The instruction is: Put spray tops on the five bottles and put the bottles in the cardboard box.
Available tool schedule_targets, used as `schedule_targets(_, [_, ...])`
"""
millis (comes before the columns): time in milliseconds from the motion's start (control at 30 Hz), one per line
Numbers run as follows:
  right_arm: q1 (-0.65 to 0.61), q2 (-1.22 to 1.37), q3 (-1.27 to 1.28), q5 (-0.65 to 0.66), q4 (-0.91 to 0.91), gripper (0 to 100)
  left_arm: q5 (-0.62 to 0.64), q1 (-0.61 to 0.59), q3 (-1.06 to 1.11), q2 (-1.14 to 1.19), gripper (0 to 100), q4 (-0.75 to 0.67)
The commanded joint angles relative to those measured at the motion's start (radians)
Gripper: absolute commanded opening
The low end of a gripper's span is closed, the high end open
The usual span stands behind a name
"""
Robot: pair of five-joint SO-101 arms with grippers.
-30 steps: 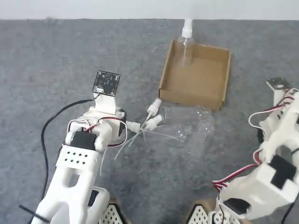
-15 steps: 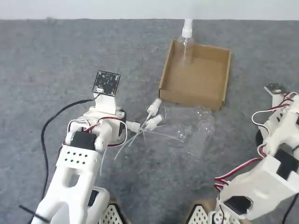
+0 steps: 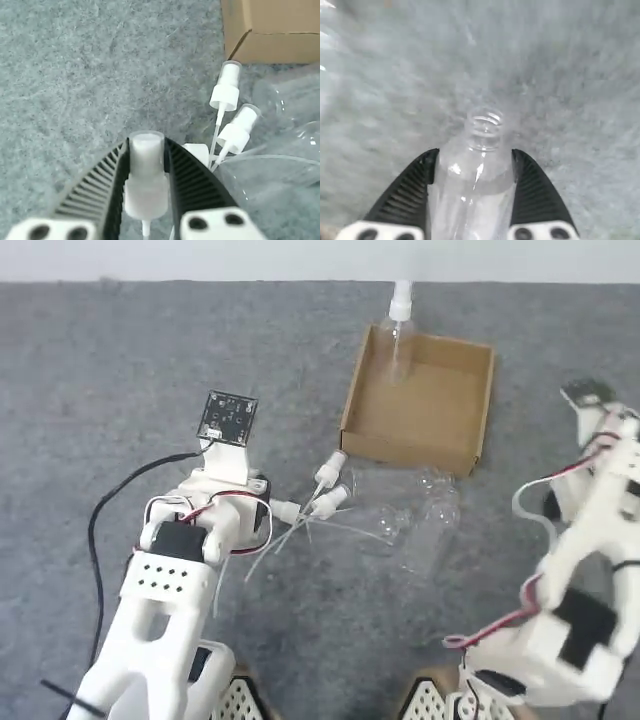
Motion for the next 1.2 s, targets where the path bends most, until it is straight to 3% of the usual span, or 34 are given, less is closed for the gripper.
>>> schedule_targets(0, [-0.15,-0.223,-0.06,-0.103,0.058,0.6,0.009,-0.003,-0.012,-0.041,1,-0.032])
schedule_targets(267, [-0.55,-0.414,-0.057,-0.299,0.137,0.6,0.011,-0.003,-0.013,-0.043,1,-0.032])
schedule_targets(500, [-0.822,-0.46,0.083,-0.374,0.047,0.6,0.011,-0.003,-0.013,-0.043,1,-0.032])
schedule_targets(800, [-0.928,-0.46,0.256,-0.437,-0.163,0.6,0.011,-0.003,-0.013,-0.043,1,-0.032])
schedule_targets(1167, [-0.952,-0.461,0.29,-0.43,-0.251,0.7,0.048,-0.023,-0.016,-0.044,1,-0.061])
